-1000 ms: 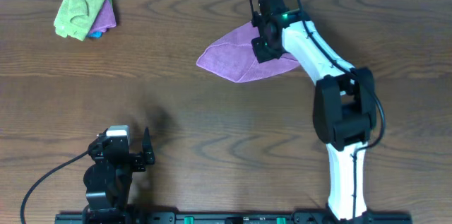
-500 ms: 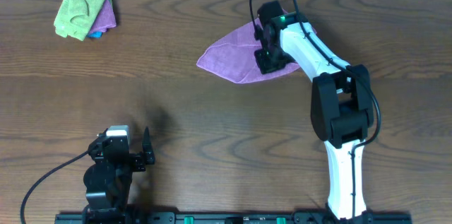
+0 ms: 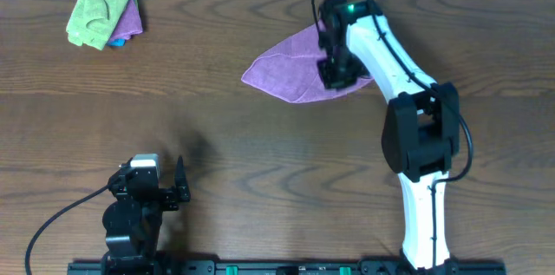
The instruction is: Fold the cloth
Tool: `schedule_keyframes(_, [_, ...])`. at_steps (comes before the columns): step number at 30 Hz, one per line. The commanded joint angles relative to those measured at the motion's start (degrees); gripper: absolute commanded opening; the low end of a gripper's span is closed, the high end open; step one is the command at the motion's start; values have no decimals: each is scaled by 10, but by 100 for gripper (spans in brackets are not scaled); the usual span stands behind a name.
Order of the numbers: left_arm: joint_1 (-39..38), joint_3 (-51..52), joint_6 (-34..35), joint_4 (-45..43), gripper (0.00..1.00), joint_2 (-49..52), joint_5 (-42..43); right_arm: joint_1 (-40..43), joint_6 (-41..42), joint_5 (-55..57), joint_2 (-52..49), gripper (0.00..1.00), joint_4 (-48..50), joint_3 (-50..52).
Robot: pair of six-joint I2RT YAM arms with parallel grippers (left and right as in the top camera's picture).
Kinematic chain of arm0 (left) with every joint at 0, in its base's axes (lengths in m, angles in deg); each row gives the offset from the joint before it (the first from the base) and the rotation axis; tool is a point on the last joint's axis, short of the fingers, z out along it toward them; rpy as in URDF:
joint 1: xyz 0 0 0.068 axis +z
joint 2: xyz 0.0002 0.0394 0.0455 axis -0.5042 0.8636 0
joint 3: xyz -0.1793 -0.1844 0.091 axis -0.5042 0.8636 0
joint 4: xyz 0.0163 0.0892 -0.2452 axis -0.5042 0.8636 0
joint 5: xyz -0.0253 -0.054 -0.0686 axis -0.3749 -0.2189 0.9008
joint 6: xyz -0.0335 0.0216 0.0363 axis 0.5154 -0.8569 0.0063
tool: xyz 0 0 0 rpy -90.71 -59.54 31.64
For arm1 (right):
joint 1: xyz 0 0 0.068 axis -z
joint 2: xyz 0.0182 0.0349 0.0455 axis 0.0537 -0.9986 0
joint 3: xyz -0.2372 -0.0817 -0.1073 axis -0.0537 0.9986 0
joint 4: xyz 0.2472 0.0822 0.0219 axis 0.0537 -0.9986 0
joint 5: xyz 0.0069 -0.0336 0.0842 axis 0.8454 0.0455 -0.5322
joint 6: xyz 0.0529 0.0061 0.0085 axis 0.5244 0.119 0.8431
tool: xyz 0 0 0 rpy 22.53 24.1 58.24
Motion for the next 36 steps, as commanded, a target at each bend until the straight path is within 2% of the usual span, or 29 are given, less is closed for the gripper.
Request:
schedule_keyframes(1, [-2,10,6,2,95,-4,-4,3,-4,4,45,1,33,-37])
schedule_keyframes(5, [-2,10,6,2,95,-4,-4,17,-19,3,28,2,113,-31])
schedule_keyframes(15, [-2,10,6,2,95,-4,-4,30,-23,-30,-44,1,177,-31])
schedule_keyframes(33, [-2,10,6,2,95,-4,-4,30,-36,-41,-72,1,148,-13])
schedule_keyframes(34, [-2,10,6,2,95,-4,-4,30,-41,-42,-72,3,146,-12])
schedule_keyframes(35, [-2,10,6,2,95,-4,-4,30,-43,-42,-72,17,145,-12])
schedule_keyframes(36, [-2,10,6,2,96,-4,-4,30,-47,-42,-72,24,141,-12])
